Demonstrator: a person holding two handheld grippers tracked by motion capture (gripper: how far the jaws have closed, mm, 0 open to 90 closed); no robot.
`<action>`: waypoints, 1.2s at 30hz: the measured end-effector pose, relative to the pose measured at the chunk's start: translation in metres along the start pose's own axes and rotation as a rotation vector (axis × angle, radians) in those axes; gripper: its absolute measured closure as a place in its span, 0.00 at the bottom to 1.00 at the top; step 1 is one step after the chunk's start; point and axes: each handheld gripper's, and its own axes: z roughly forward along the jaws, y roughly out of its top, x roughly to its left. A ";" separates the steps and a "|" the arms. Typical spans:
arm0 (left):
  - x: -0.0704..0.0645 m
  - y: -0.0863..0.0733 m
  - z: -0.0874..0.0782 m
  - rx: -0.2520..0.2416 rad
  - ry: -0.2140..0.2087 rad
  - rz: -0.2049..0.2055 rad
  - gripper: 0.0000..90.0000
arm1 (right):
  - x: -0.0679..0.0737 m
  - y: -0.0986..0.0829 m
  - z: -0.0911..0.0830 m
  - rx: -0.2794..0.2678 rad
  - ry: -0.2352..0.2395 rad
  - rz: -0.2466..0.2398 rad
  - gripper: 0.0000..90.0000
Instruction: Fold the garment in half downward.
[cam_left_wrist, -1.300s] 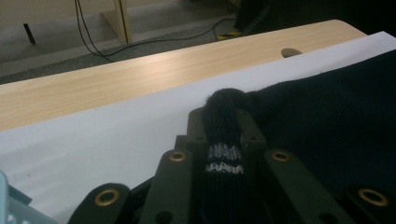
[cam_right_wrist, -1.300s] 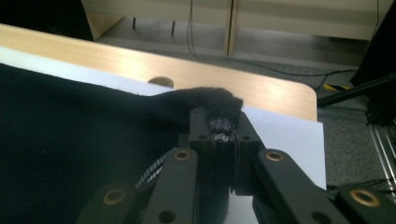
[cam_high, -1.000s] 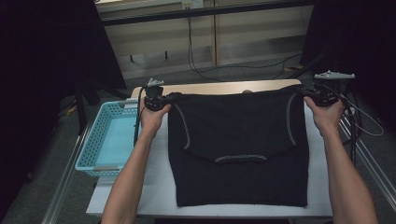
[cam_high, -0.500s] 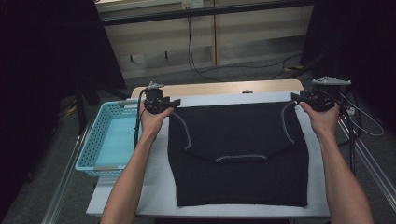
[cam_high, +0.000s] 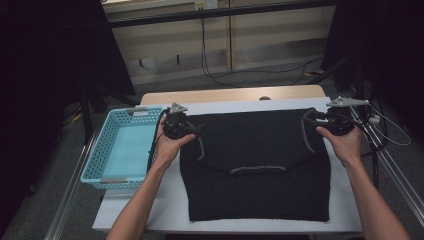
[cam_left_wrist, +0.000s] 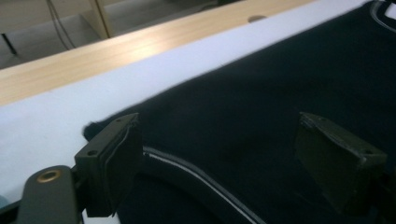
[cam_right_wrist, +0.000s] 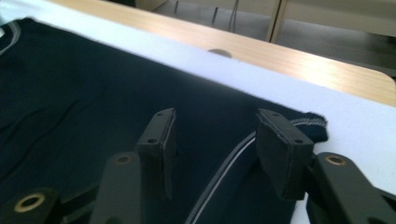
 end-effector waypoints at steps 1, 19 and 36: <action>-0.002 -0.002 -0.001 0.015 -0.010 0.027 0.21 | 0.002 -0.002 -0.003 0.007 0.004 -0.009 0.53; -0.042 -0.029 -0.033 0.005 -0.098 0.096 0.08 | 0.053 -0.039 -0.032 0.068 0.154 -0.101 0.48; -0.063 -0.063 -0.040 0.033 -0.155 0.177 0.14 | 0.083 -0.074 -0.033 0.153 0.233 -0.174 0.48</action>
